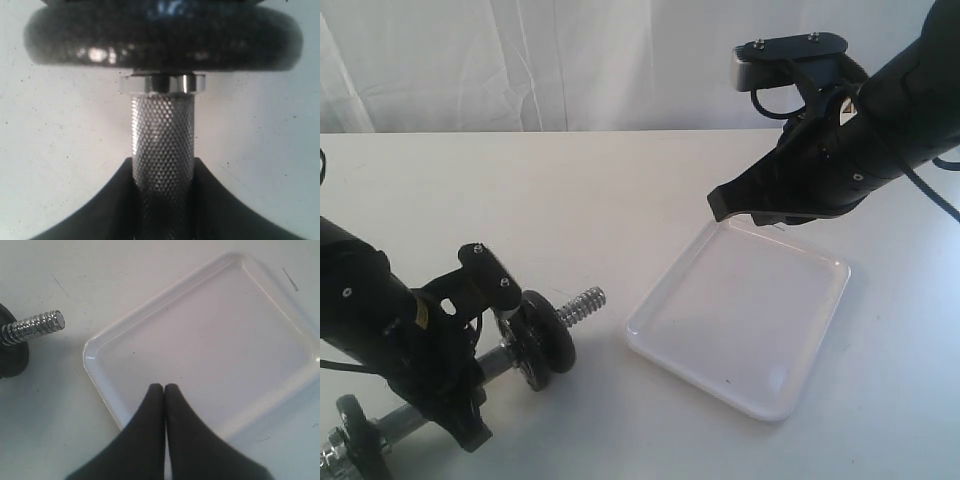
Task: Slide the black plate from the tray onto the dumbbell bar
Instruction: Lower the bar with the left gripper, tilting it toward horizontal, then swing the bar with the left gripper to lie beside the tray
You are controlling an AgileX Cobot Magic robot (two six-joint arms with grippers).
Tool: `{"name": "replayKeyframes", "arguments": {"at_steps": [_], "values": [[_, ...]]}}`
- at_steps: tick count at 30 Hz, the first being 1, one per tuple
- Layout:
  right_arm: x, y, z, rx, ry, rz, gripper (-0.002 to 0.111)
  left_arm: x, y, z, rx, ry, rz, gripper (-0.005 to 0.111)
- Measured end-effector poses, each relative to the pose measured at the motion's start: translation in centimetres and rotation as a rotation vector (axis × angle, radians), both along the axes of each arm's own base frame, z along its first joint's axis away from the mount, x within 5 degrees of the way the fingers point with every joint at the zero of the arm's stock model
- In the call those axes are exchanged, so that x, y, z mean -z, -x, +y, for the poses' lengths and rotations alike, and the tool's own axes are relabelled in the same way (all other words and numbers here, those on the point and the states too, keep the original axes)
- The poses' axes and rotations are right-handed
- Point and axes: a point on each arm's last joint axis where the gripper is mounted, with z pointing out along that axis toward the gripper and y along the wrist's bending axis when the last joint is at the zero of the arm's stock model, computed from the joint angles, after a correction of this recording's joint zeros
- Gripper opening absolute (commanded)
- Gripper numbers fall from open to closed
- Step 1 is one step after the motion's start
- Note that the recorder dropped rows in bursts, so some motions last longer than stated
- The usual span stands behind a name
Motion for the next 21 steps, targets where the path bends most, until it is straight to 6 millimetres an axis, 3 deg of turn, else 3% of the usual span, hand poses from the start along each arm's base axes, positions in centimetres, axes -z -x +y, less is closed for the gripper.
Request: {"name": "replayKeyframes", "arguments": {"at_steps": [8,21], "values": [[0.0,0.0,0.0,-0.002,0.001,-0.001,0.0,-1.6,-1.1,-0.8,-0.002,0.03,-0.037,0.0],[0.0,0.0,0.0,-0.002,0.001,-0.001,0.0,-0.7,-3.1,-2.2,0.0,0.038,-0.05,0.0]]}}
